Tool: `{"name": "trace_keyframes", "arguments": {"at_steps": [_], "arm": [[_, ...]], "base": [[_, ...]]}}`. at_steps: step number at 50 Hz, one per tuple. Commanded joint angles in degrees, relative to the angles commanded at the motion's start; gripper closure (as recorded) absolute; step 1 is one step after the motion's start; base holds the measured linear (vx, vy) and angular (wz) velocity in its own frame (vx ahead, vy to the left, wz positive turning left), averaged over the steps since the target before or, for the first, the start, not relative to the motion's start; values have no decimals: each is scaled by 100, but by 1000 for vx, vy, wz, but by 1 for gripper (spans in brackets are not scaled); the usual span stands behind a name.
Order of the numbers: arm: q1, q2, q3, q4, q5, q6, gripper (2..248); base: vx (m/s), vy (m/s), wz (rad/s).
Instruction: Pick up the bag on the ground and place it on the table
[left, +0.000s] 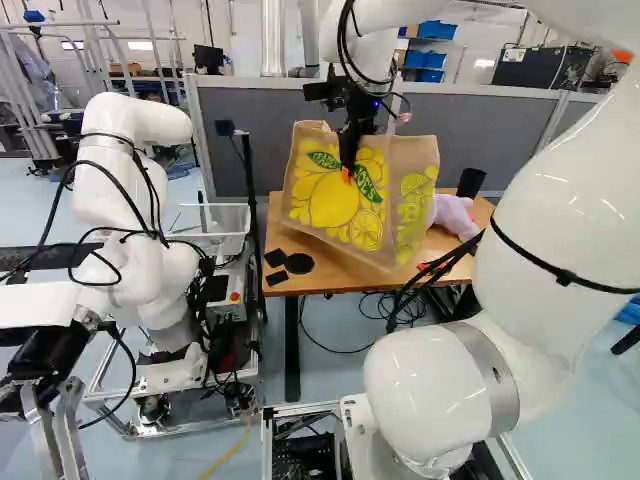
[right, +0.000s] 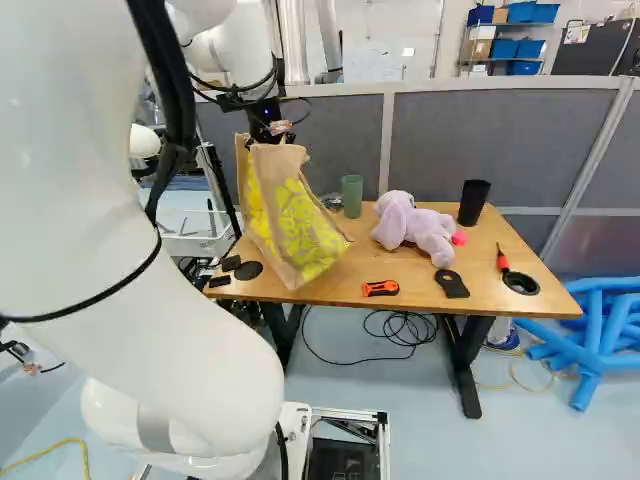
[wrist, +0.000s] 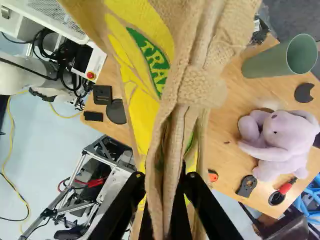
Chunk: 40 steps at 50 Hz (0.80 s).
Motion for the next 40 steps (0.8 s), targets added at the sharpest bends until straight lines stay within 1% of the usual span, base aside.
{"name": "trace_keyframes", "arguments": {"at_steps": [33, 40], "arm": [[43, -264, -270, 36, 0, 0, 228], [47, -376, -316, 65, 0, 0, 228]], "base": [[0, 0, 0], [0, 0, 0]]}}
